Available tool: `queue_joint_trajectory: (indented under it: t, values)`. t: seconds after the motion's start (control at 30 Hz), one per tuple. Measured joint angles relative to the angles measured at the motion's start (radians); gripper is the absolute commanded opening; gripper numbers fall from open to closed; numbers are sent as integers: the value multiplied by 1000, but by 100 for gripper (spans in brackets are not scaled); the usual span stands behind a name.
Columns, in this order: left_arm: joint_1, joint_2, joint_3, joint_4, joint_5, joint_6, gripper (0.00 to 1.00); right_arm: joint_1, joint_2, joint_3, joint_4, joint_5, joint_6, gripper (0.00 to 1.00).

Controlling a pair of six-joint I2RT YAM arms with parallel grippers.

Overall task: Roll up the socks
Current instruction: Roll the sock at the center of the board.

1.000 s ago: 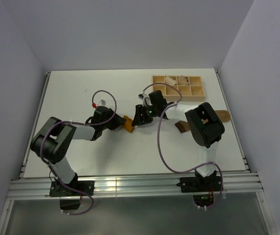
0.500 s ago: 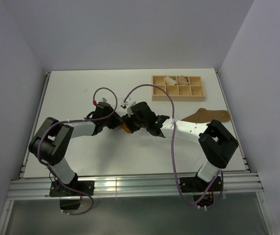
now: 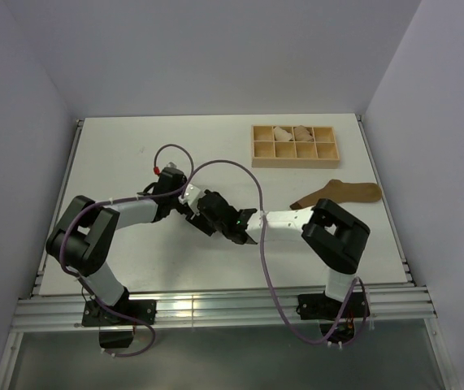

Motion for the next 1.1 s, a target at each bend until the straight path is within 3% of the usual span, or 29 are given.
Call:
queue_joint_trajectory:
  t: [0.5, 0.7, 0.8, 0.97, 1.1]
  values:
    - [1, 0, 25, -51, 5, 0, 0, 59, 142, 18, 101, 190, -65, 66]
    - [26, 0, 25, -60, 19, -3, 1, 71, 190, 55, 120, 272, -60, 61]
    - [32, 0, 25, -63, 23, -3, 4, 73, 205, 66, 121, 294, -48, 54]
    - [38, 0, 25, -67, 30, -5, 13, 72, 214, 82, 93, 292, -19, 32]
    - [40, -2, 26, -71, 27, -8, 35, 65, 211, 86, 75, 265, -15, 17]
